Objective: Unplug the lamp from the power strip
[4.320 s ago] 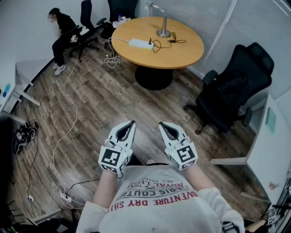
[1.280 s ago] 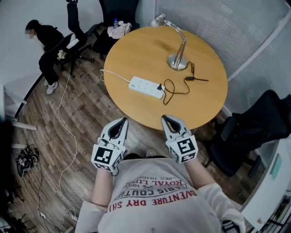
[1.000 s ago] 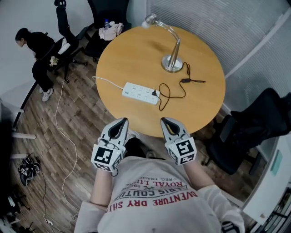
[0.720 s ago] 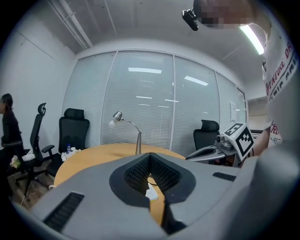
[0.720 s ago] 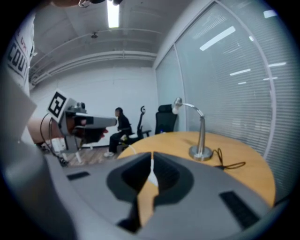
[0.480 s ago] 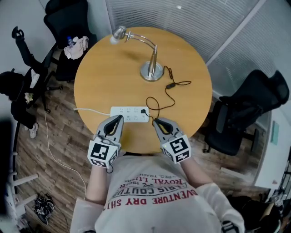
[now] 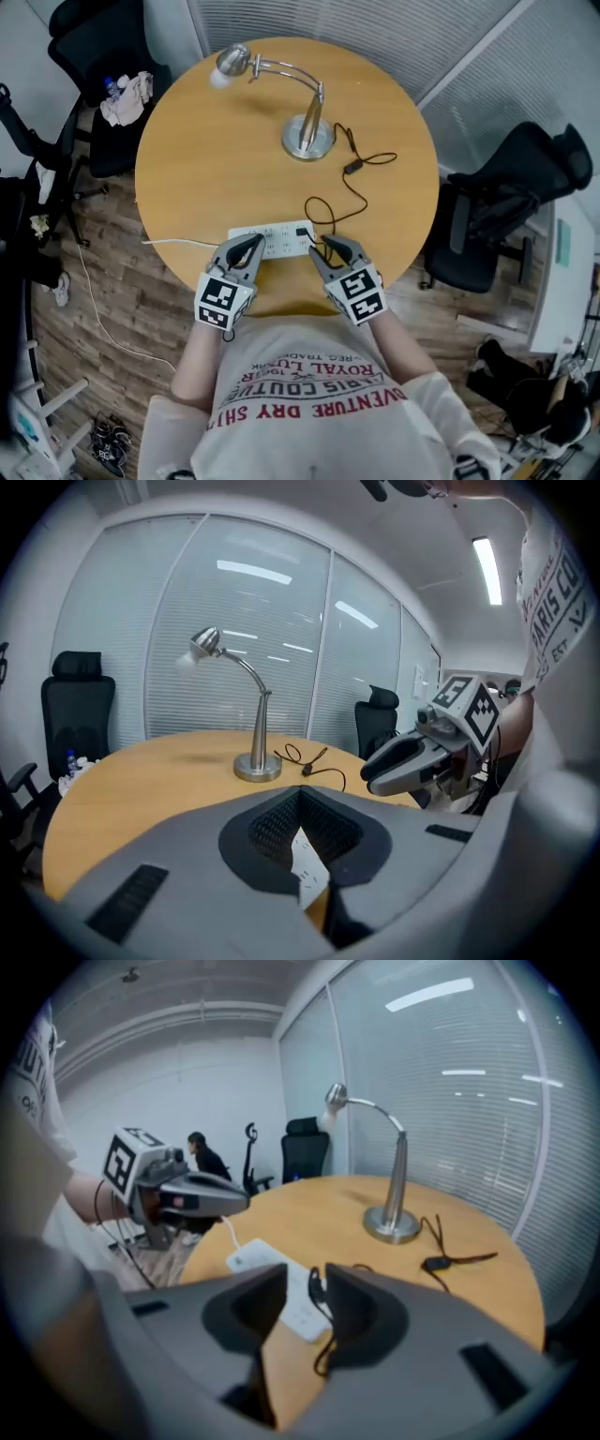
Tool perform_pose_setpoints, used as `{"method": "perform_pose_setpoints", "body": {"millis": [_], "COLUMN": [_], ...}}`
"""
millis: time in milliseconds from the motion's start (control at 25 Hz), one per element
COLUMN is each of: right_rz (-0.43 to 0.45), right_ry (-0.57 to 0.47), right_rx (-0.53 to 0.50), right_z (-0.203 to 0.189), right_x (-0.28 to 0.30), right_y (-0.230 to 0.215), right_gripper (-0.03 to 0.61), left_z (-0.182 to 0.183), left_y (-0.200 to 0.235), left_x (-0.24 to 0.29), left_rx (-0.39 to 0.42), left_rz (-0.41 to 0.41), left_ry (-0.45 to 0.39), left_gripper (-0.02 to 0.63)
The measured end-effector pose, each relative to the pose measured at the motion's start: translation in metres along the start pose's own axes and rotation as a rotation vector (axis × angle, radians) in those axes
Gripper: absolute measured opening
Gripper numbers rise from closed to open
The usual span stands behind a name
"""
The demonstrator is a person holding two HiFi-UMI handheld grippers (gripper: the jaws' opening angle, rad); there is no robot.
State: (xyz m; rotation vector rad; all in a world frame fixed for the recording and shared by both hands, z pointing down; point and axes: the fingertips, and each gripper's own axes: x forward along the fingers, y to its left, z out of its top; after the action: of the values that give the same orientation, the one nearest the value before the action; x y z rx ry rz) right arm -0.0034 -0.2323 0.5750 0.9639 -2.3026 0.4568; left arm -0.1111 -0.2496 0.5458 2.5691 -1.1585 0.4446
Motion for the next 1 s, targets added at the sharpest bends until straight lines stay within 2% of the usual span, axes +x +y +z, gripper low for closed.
{"method": "perform_pose_setpoints", "body": {"millis": [40, 280, 480, 600, 720, 840, 1000], "right_rz": [0.007, 0.033, 0.058, 0.086, 0.103, 0.144, 0.177], "right_ry": [0.031, 0.232, 0.348, 0.417, 0.472, 0.503, 0.526], "right_rx": [-0.015, -0.169, -0.307, -0.432, -0.532, -0.555, -0.527], "right_z": [-0.003, -0.027, -0.041, -0.048, -0.054, -0.056, -0.058], "right_x": [0.007, 0.046, 0.070, 0.082, 0.090, 0.094, 0.093], "right_y": [0.001, -0.003, -0.009, -0.011, -0.013, -0.009, -0.009], "right_gripper": [0.142, 0.167, 0.167, 0.166, 0.129, 0.100, 0.091], "left_z": [-0.012, -0.051, -0.089, -0.098, -0.104, -0.105, -0.106], "left_y": [0.002, 0.001, -0.010, -0.014, -0.016, -0.015, -0.018], "left_x": [0.007, 0.043, 0.066, 0.074, 0.078, 0.080, 0.085], "left_rx": [0.010, 0.029, 0.085, 0.095, 0.089, 0.104, 0.150], "left_rz": [-0.015, -0.101, -0.158, -0.170, -0.175, -0.171, -0.173], "left_ry": [0.026, 0.133, 0.264, 0.302, 0.327, 0.332, 0.345], "left_gripper": [0.029, 0.029, 0.029, 0.029, 0.029, 0.029, 0.029]}}
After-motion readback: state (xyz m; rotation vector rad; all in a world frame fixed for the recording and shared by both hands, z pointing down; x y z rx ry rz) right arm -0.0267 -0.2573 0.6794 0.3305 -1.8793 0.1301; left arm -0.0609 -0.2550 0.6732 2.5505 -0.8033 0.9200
